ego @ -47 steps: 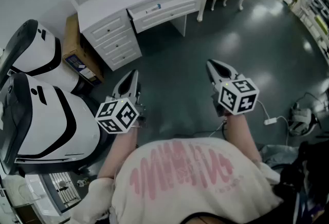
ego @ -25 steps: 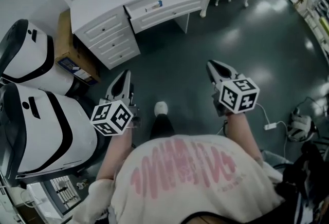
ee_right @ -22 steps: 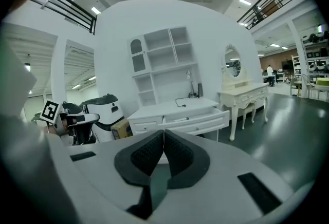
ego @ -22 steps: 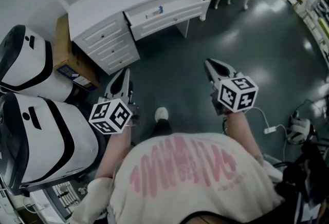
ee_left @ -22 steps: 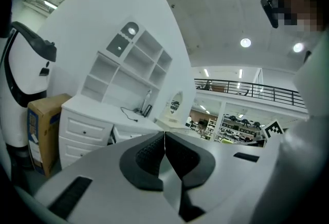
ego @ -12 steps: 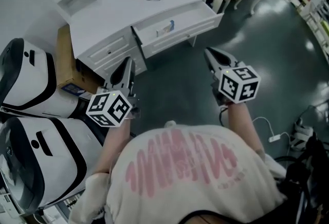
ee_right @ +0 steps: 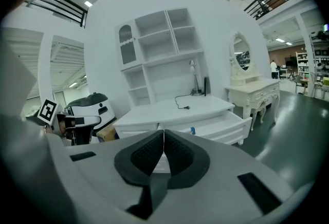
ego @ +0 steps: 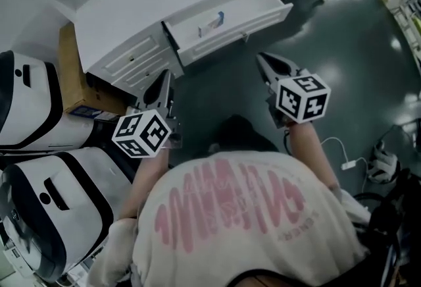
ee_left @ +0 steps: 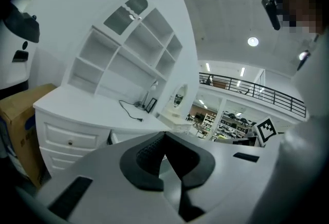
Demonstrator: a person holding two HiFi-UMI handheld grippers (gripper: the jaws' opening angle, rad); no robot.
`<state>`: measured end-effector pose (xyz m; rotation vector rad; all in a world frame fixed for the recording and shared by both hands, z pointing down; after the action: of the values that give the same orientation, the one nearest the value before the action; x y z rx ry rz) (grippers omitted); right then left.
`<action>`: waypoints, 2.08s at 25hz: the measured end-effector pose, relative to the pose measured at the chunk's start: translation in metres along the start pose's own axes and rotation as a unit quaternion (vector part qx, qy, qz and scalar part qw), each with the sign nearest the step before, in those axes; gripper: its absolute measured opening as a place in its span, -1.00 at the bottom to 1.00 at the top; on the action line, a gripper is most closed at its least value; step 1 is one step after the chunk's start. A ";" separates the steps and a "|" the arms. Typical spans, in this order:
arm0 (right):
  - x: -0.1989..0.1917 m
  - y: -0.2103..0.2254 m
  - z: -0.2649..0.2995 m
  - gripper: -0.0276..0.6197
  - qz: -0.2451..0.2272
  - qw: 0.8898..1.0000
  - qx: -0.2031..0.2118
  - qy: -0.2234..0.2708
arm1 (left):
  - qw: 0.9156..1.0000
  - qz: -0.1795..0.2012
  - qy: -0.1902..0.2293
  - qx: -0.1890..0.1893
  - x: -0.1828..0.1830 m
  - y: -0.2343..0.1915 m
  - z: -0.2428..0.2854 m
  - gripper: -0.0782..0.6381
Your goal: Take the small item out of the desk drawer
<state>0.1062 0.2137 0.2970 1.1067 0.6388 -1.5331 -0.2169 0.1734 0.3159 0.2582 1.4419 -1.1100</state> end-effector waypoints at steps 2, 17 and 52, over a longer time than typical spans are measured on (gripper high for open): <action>-0.001 0.007 0.013 -0.86 0.001 1.000 0.002 -0.008 | 1.000 -0.010 -0.005 0.001 -0.002 -0.007 0.012 -0.70; 0.062 0.095 0.165 -0.86 0.000 0.997 0.073 -0.002 | 0.999 -0.016 0.014 0.032 0.043 -0.057 0.133 -0.70; -0.009 0.117 0.415 -0.13 -0.452 0.722 0.395 -0.345 | 0.975 -0.089 -0.025 0.204 0.014 -0.145 0.241 -0.70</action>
<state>0.0881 -0.1673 0.4980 0.6432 -0.1153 -3.0563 -0.1689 -0.0843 0.4184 0.3922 1.1980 -1.5487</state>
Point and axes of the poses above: the fingertips, and each gripper's own axes: z forward along the fingers, y to its right, x out of its top, the point moved 10 cm from there along -z, backward along the fingers, and after that the axes turned 2 degrees about -z, right-handed, at the moved point
